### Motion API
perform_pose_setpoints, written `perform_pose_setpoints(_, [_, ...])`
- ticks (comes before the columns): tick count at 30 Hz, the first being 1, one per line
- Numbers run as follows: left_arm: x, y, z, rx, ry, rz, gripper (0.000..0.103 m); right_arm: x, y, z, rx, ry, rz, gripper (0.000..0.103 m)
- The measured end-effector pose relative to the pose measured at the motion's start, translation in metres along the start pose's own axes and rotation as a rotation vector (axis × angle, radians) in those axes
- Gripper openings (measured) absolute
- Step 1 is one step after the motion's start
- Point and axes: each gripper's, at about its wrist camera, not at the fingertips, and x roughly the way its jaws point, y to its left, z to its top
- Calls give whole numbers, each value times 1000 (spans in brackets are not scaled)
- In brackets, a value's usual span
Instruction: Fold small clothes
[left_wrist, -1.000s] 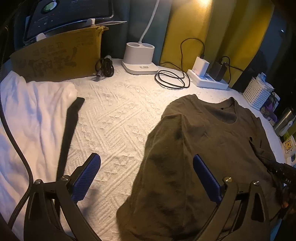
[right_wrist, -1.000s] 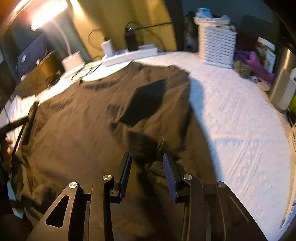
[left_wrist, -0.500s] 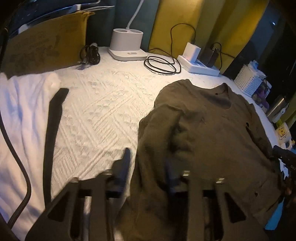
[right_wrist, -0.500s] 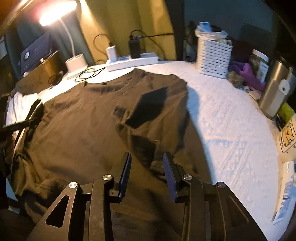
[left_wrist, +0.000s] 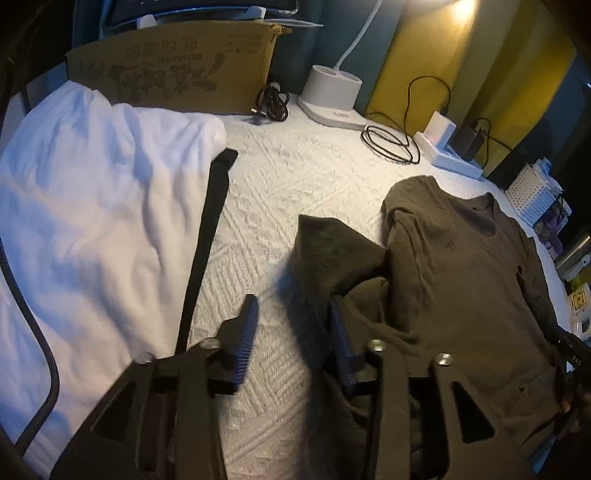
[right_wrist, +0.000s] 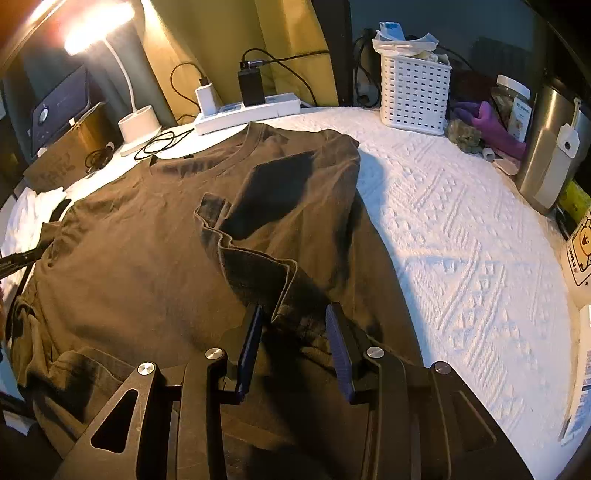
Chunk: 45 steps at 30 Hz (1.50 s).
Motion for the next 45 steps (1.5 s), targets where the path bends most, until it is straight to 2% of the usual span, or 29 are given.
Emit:
perform_pose_setpoints(1, [0,0,0,8,-8,-2,56,0,-1,-1,2,-4,3,38])
perform_pose_setpoints(2, [2,-2,0,14,-7,-4,61,0,-1,-1,4,-8,6,38])
perform_pose_setpoints(4, [9,-9,1,26,16,-21,63,-1,-1,-2,9,-11,8,38])
perform_pose_setpoints(6, [13,-21,0,62,0,-85,61,-1,-1,-2,14,-12,14,38])
perform_pose_setpoints(7, [14,-24,0,71,-4,-92,38,-1,-2,-2,18,-13,18,38])
perform_pose_setpoints(8, [17,-28,2,78,3,-80,22,-2,-3,-2,23,-13,25,38])
perform_pose_setpoints(9, [19,-30,5,69,12,-59,14,-3,-4,-2,27,-14,29,38])
perform_pose_setpoints(11, [17,-25,10,22,-5,-41,9,-5,-6,-1,39,-19,44,38])
perform_pose_setpoints(13, [9,-22,17,-18,-47,25,3,-7,-8,-1,45,-25,54,38])
perform_pose_setpoints(14, [3,-20,20,-40,-80,67,3,-9,-9,0,46,-30,59,38])
perform_pose_setpoints(16, [-3,-20,21,-62,-105,98,3,-12,-11,1,46,-40,68,38])
perform_pose_setpoints(18, [-9,-31,21,-48,-138,149,3,-15,-13,3,42,-52,82,38])
perform_pose_setpoints(20, [-22,-44,20,-38,-172,166,3,-17,-15,5,37,-61,93,38])
perform_pose_setpoints(24, [-42,-88,23,83,-235,199,3,-21,-16,8,27,-77,122,38])
perform_pose_setpoints(27, [-41,-118,25,159,-234,195,3,-25,-19,9,21,-91,140,38])
perform_pose_setpoints(30, [-28,-152,22,246,-179,152,3,-30,-22,8,23,-110,153,38])
perform_pose_setpoints(32, [-12,-175,17,313,-117,130,4,-32,-25,7,26,-120,158,38])
perform_pose_setpoints(35, [11,-200,8,366,13,33,6,-35,-28,5,35,-127,161,38])
perform_pose_setpoints(36, [15,-203,5,371,50,-6,10,-36,-29,4,39,-127,159,38])
perform_pose_setpoints(38, [11,-201,4,365,64,-45,23,-38,-31,1,45,-127,153,38])
perform_pose_setpoints(39, [5,-194,5,353,62,-67,39,-39,-32,-1,47,-128,150,38])
perform_pose_setpoints(40, [-3,-186,6,337,55,-85,49,-40,-32,-2,49,-128,146,38])
perform_pose_setpoints(45, [-41,-130,12,242,20,-142,51,-37,-33,-8,53,-107,119,38])
